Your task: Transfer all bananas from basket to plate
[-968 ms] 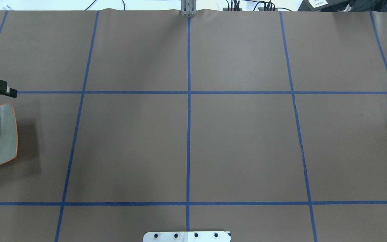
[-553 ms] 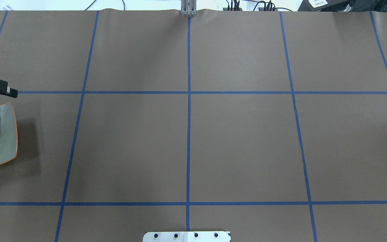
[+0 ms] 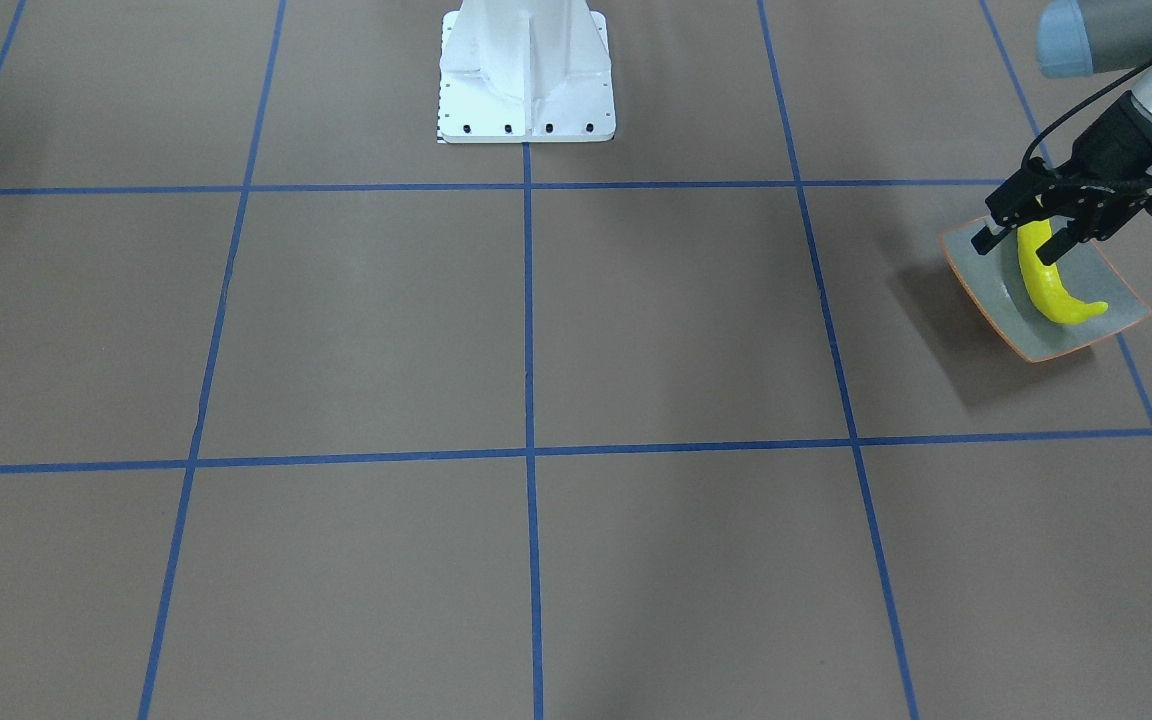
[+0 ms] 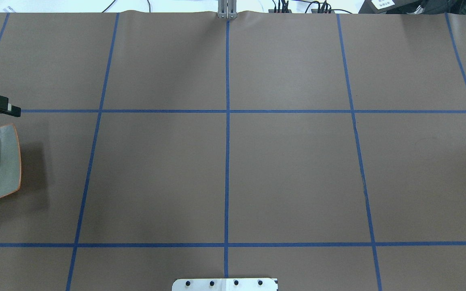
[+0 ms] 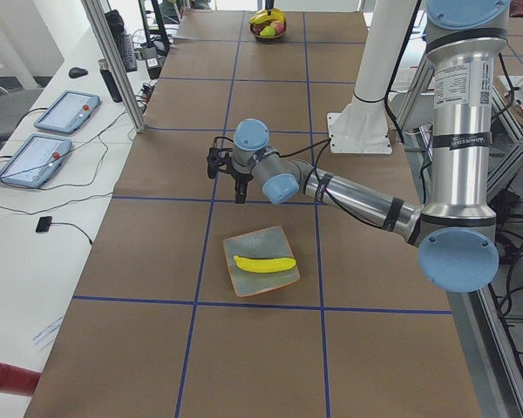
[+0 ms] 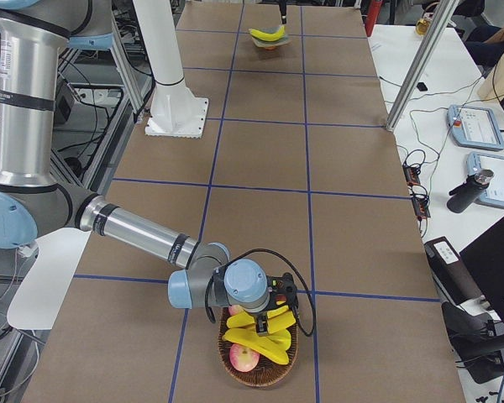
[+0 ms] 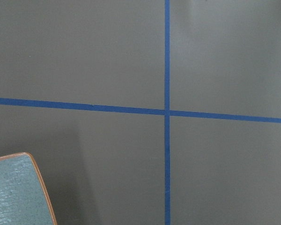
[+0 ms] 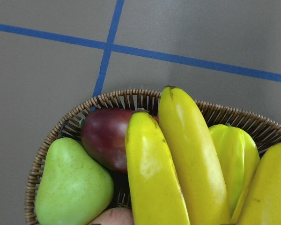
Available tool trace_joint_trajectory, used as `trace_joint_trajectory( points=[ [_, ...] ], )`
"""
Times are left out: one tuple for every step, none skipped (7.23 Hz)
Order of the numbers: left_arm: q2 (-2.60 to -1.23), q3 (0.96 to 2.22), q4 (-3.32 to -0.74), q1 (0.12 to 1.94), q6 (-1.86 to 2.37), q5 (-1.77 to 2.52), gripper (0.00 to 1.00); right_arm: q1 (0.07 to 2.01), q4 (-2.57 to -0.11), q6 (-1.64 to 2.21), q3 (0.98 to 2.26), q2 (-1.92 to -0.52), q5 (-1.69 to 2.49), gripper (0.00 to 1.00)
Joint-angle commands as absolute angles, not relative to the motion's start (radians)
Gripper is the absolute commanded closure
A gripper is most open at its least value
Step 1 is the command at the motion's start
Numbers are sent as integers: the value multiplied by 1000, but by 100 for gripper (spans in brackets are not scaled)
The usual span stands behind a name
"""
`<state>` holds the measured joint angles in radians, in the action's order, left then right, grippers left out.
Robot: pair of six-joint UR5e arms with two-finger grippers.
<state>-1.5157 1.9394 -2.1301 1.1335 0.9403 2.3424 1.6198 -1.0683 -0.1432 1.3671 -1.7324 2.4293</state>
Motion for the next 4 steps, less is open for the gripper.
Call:
trace_joint_trajectory(
  points=[
    [-1517, 1940, -2131, 1134, 940, 2342, 0, 1620, -1068, -175, 1339, -1727, 2431, 15],
    [-1516, 1940, -2132, 1134, 940, 2342, 0, 1620, -1068, -175, 1341, -1726, 2433, 18],
    [-1514, 1940, -2132, 1134, 940, 2342, 0, 1620, -1069, -175, 1341, -1726, 2433, 34],
    [-1514, 1940, -2132, 1134, 940, 2344, 0, 1620, -1068, -175, 1341, -1726, 2433, 77]
  ],
)
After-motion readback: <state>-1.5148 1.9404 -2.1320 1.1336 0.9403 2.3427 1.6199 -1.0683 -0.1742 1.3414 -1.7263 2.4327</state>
